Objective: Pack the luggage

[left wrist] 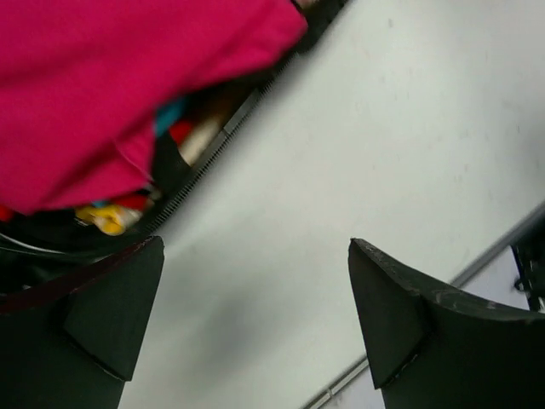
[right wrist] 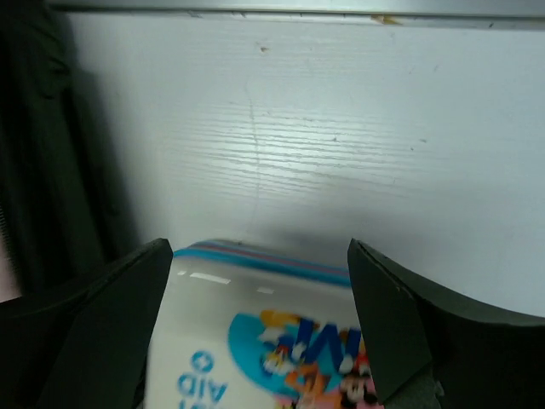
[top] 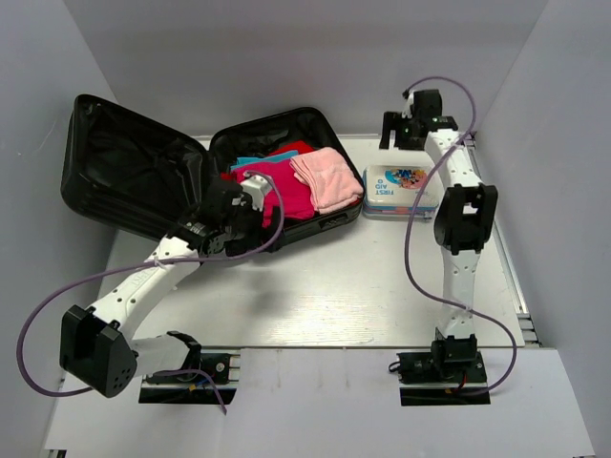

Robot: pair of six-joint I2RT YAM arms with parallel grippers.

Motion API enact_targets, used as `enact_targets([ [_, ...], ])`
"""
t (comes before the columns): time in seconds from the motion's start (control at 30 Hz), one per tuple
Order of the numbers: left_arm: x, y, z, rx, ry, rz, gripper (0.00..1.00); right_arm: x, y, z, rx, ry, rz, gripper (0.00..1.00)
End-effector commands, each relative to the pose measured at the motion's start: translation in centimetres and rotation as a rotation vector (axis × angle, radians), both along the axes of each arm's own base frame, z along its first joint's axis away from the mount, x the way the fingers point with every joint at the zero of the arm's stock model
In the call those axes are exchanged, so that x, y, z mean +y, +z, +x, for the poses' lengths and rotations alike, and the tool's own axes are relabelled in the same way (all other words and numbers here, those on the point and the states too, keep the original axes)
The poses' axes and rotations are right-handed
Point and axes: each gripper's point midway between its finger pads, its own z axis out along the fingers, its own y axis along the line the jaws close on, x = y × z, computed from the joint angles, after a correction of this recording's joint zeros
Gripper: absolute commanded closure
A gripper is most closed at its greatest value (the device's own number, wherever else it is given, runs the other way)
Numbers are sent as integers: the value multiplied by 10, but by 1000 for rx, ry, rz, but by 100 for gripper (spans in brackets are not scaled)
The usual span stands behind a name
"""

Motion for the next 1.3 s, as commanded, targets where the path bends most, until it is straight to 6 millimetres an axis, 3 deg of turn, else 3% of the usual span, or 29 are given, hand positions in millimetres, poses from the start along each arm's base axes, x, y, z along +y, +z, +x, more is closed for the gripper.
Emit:
enact_targets([
  [0.0,-10,4,-22,25,-69,-27,0,-5,-27,11,15,61,-1,10],
  [0.07,-14,-2,-29,53,-74,-46,0,-13,-51,8,41,69,-14,10],
  [0.13,-17,-6,-32,63,-83,-56,0,-9,-61,-5,95,96,10,10],
  [0.2,-17,-6,-31,68,-80,-52,0,-8,-71,-34,195,111,30,15],
  [0.23,-17,-7,-32,73,-80,-50,0,-5,-89,-53,264,122,38,18],
  [0.3,-17,-9,-36,92,-83,-48,0,-9,-86,-87,319,90,43,23],
  [0.33,-18,-11,-38,97,-88,-49,0,-9,-109,-117,418,50,71,26],
  [0.37,-20,-10,-42,97,-99,-54,0,-10,-93,-135,386,30,86,31],
  [0.4,-19,-14,-43,107,-93,-54,0,-10,-113,-166,462,9,94,33],
  [0.43,-21,-15,-47,110,-105,-53,0,-5,-96,-173,426,-20,136,33],
  [0.47,-22,-16,-50,117,-113,-59,0,-7,-109,-199,483,-43,143,34],
  [0.5,-24,-16,-55,116,-129,-59,0,-2,-98,-224,471,-41,161,34],
  [0.53,-26,-16,-59,120,-139,-61,0,3,-97,-232,480,-71,207,36],
  [0.57,-28,-20,-65,136,-156,-59,0,15,-114,-272,578,-43,265,36],
  [0.6,-31,-19,-69,131,-171,-65,0,26,-93,-276,512,0,299,36],
  [0.67,-35,-25,-76,154,-178,-78,0,40,-92,-301,549,55,344,35],
  [0.73,-46,-31,-87,188,-203,-103,0,39,-78,-320,544,83,280,29],
  [0.8,-59,-31,-94,204,-248,-131,0,18,-66,-319,501,11,178,24],
  [0.83,-66,-36,-98,230,-262,-134,0,12,-43,-315,453,-37,174,19],
  [0.87,-77,-36,-98,223,-285,-146,0,-20,-36,-315,404,-176,49,15],
  [0.9,-86,-35,-102,228,-310,-149,0,-33,-25,-314,371,-251,14,12],
  [0.93,-99,-39,-106,236,-347,-153,0,-46,-11,-332,365,-341,-2,10],
  [0.97,-110,-39,-103,247,-363,-148,0,-69,-9,-337,348,-443,-80,10],
  [1.0,-123,-39,-114,256,-413,-145,0,-91,-5,-344,331,-565,-139,10],
  [1.03,-130,-59,-113,302,-418,-112,0,-105,-5,-381,410,-660,-182,10],
  [1.1,-150,-48,-108,282,-440,-132,0,-136,-9,-406,435,-813,-284,10],
  [1.13,-161,-57,-118,313,-476,-126,0,-137,-18,-428,490,-845,-292,10],
  [1.17,-173,-54,-114,327,-477,-141,0,-136,-31,-446,532,-875,-273,10],
  [1.27,-193,-64,-126,381,-517,-156,0,-137,-56,-471,514,-944,-197,10],
])
